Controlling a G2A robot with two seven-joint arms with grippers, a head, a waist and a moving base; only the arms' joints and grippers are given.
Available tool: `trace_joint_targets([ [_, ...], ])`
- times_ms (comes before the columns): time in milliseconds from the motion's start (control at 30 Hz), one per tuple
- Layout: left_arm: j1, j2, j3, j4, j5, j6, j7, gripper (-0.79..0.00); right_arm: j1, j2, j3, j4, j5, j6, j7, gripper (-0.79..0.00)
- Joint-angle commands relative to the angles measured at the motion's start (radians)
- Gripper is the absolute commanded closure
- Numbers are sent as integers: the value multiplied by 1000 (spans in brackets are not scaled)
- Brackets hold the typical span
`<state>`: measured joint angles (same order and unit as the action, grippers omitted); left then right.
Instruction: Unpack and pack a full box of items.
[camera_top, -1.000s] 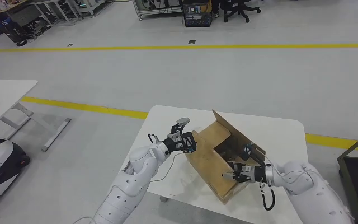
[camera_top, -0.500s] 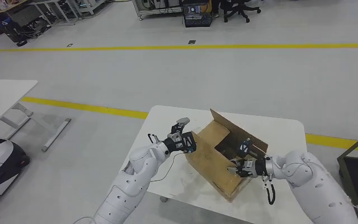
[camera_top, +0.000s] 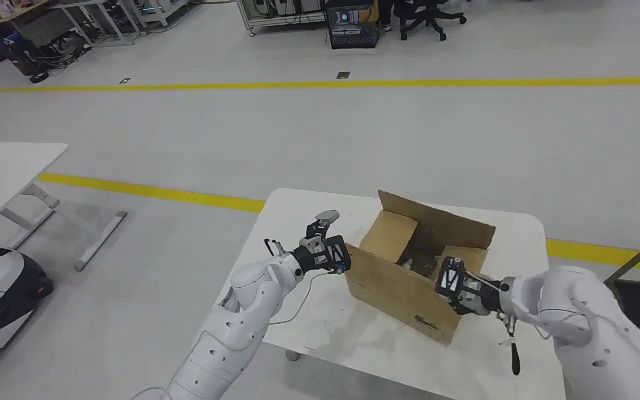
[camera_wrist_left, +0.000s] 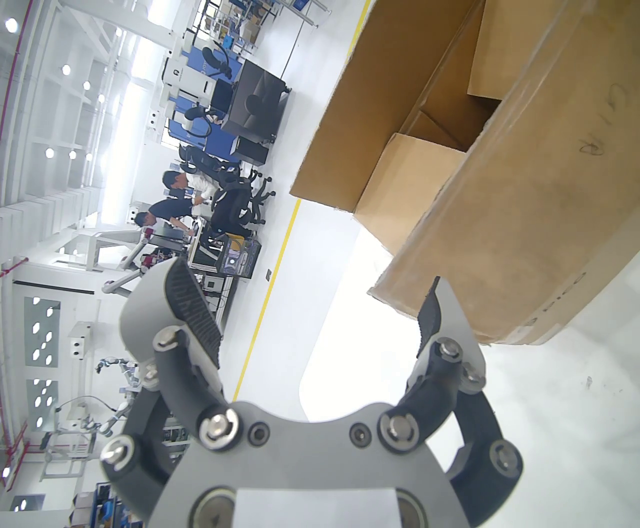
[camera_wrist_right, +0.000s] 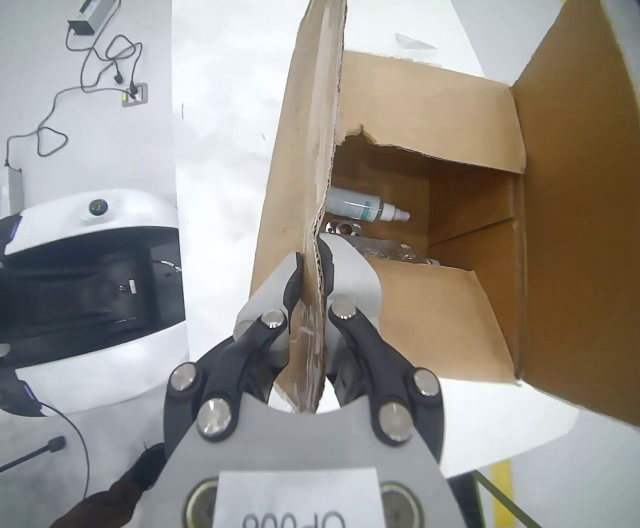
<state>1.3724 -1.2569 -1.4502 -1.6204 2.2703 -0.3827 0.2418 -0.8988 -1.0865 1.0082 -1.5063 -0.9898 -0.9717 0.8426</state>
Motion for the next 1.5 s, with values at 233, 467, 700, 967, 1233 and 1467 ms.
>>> trace_joint_targets([
  [233,0,0,0,0,0,0,0,-785,-63,20,45,-80,-116,0,-85,0],
  [467,0,0,0,0,0,0,0,-785,-63,20,45,-80,-116,0,-85,0],
  [700,8,3,-7,-14,-19,-4,5,-785,-94,29,60,-100,-174,7,-149,0],
  [967,51,24,-82,-100,-28,-68,24,-785,-139,52,111,-142,-263,-38,-242,0],
  [1233,78,37,-113,-142,-31,-82,8,-785,-173,81,88,-223,-432,-41,-388,0],
  [1467,73,38,-74,-157,-40,-66,-7,-785,-226,126,59,-300,-622,-41,-572,0],
])
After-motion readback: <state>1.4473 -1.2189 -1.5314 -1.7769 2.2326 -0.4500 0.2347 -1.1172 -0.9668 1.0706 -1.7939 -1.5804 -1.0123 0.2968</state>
